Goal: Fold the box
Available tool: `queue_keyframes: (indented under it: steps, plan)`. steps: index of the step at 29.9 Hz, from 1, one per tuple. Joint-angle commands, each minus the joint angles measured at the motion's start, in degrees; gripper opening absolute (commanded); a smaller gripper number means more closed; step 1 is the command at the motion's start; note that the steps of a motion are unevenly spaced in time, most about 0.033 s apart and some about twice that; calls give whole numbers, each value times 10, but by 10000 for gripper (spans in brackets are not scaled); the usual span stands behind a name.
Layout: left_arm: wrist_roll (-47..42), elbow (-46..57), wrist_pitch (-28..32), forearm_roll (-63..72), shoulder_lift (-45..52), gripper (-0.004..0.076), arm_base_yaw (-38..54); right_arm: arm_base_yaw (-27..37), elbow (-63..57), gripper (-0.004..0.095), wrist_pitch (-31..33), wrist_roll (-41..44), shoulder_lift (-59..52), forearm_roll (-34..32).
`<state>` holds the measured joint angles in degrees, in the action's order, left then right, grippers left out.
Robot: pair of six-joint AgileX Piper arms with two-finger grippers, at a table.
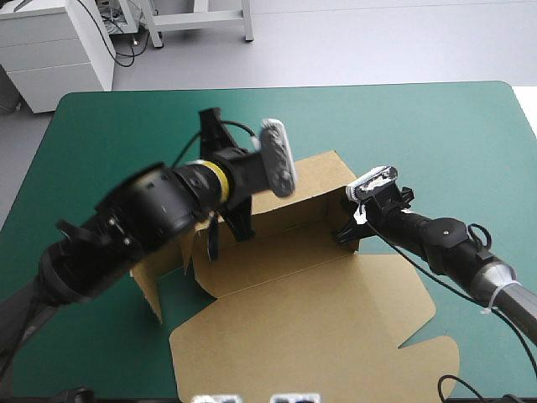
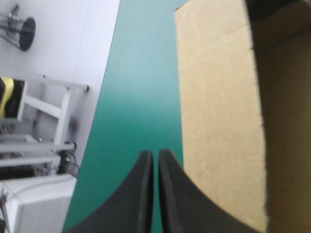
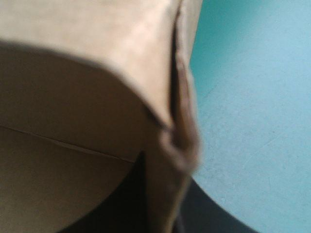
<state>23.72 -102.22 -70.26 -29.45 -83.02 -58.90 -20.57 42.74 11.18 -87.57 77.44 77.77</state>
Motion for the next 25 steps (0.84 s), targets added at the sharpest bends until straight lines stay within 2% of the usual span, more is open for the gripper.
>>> queue_keyframes:
  steps: [1, 4, 9, 16, 20, 25]
  plan:
    - [-2, -53, -7, 61, 22, 18, 104, -2, 16, -19, 21, -1, -17, 2]
    - [-2, -63, -35, 135, 25, 18, 207, -2, 16, -19, 21, -1, -17, 2]
    - [-18, -63, -33, 249, 28, 15, 404, -2, 16, -19, 22, 5, -17, 2]
    - [-46, -35, -34, 394, 29, 15, 615, -2, 16, -19, 23, 6, -17, 2]
    - [-15, -9, -34, 459, 30, 15, 668, -2, 16, -19, 23, 6, -17, 2]
    - [0, 12, -32, 454, 30, -1, 671, -2, 16, -19, 28, 6, -25, -10]
